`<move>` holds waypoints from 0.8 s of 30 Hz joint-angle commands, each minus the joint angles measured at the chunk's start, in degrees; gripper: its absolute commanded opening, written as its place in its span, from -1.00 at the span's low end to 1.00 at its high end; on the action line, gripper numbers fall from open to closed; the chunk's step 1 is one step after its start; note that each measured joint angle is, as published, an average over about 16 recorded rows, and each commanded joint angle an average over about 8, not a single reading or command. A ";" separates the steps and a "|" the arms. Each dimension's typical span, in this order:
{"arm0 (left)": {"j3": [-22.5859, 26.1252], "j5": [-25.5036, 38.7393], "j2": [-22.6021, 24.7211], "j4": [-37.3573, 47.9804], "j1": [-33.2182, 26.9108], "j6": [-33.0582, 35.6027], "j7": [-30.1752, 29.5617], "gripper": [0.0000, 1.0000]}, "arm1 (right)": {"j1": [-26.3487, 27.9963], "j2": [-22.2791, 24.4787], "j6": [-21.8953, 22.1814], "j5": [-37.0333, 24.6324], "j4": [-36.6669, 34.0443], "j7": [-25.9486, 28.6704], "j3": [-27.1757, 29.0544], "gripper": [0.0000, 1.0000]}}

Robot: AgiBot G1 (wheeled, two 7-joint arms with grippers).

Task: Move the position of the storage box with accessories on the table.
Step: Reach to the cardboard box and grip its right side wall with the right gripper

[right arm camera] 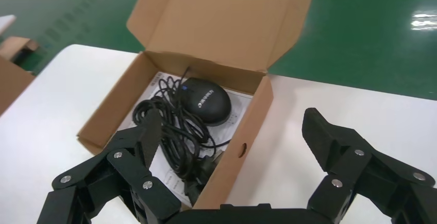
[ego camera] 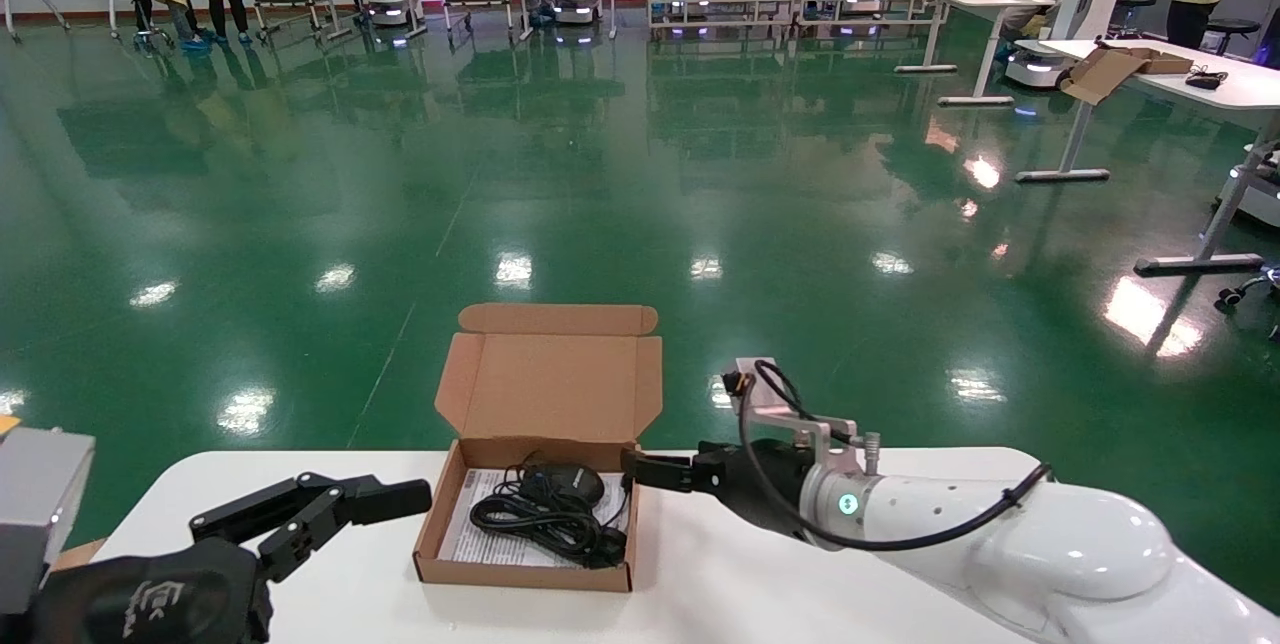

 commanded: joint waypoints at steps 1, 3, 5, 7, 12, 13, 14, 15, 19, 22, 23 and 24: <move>0.00 0.00 0.00 0.00 0.00 0.00 0.00 1.00 | -0.47 -0.14 2.04 -0.27 1.30 2.18 -1.86 1.00; 0.00 0.00 0.00 0.00 0.00 0.00 0.00 1.00 | -1.17 -0.19 3.99 -0.01 2.82 4.25 -4.14 1.00; 0.00 0.00 0.00 0.00 0.00 0.00 0.00 1.00 | -1.92 -0.22 5.91 0.35 4.29 6.18 -6.48 1.00; 0.00 0.00 0.00 0.00 0.00 0.00 0.00 1.00 | -2.67 -0.22 7.83 0.74 5.59 7.91 -8.84 1.00; 0.00 0.00 0.00 0.00 0.00 0.00 0.00 1.00 | -4.22 -0.20 12.43 1.99 7.81 11.89 -14.25 1.00; 0.00 0.00 0.00 0.00 0.00 0.00 0.00 1.00 | -4.48 -0.20 13.35 2.32 8.06 12.66 -15.16 1.00; 0.00 0.00 0.00 0.00 0.00 0.00 0.00 1.00 | -4.75 -0.19 14.34 2.70 8.28 13.46 -16.03 1.00; 0.00 0.00 0.00 0.00 0.00 0.00 0.00 1.00 | -5.01 -0.18 15.30 3.09 8.45 14.20 -16.82 1.00; 0.00 0.00 0.00 0.00 0.00 0.00 0.00 1.00 | -6.10 -0.15 19.40 4.83 9.11 16.82 -19.60 1.00; 0.00 0.00 0.00 0.00 0.00 0.00 0.00 1.00 | -6.88 -0.13 22.20 6.20 9.87 18.25 -21.36 1.00; 0.00 0.00 0.00 0.00 0.00 0.00 0.00 1.00 | -7.13 -0.13 23.02 6.63 10.17 18.62 -21.92 1.00; 0.00 0.00 0.00 0.00 0.00 0.00 0.00 1.00 | -7.35 -0.13 23.75 7.03 10.48 18.93 -22.45 1.00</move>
